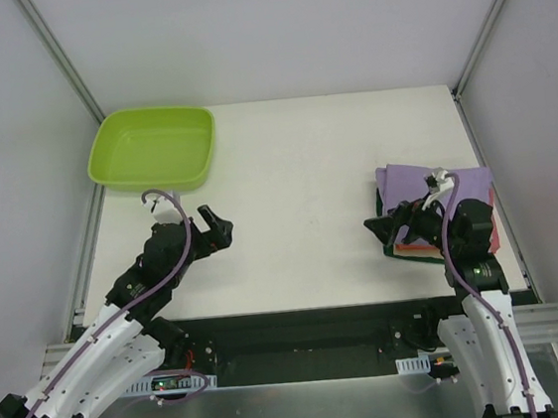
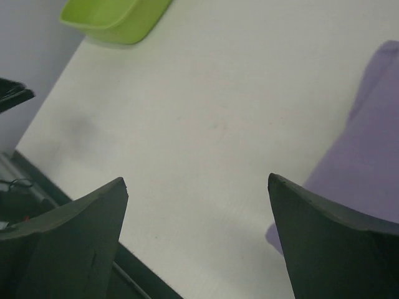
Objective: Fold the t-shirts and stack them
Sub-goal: Put the neatly folded tshirt into the corner of the board with the right arm
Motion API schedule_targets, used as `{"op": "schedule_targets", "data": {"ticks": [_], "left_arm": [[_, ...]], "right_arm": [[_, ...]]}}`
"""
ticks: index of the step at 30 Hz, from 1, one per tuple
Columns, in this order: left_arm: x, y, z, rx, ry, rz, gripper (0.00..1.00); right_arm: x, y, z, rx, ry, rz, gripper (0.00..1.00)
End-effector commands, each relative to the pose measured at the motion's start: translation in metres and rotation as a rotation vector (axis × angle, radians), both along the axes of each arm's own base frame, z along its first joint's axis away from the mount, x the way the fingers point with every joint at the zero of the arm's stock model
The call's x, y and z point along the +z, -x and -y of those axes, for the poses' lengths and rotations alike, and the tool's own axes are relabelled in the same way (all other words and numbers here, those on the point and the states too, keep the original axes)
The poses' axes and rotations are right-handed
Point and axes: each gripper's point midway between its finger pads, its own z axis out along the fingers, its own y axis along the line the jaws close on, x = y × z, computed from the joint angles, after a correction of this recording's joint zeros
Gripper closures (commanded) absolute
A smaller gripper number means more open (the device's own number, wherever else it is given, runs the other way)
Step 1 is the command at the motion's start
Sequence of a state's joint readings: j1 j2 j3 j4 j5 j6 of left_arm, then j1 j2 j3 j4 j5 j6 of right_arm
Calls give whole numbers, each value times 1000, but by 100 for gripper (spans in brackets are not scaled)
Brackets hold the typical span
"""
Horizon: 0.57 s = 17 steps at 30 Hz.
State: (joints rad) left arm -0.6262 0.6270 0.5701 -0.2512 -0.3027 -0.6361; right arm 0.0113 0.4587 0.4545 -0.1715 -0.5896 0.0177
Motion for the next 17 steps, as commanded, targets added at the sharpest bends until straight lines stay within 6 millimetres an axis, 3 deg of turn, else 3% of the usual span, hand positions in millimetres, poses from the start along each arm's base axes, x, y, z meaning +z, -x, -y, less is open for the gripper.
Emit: {"op": "schedule_targets", "data": {"ticks": [1,17], "left_arm": [[12,-1,-17,52,-45,33,1],[9,-1,-24,69,-81,28,1]], "right_arm": [[36,24,-40,324,-98,101,4],[42,34,-46,388,-106,166,4]]}}
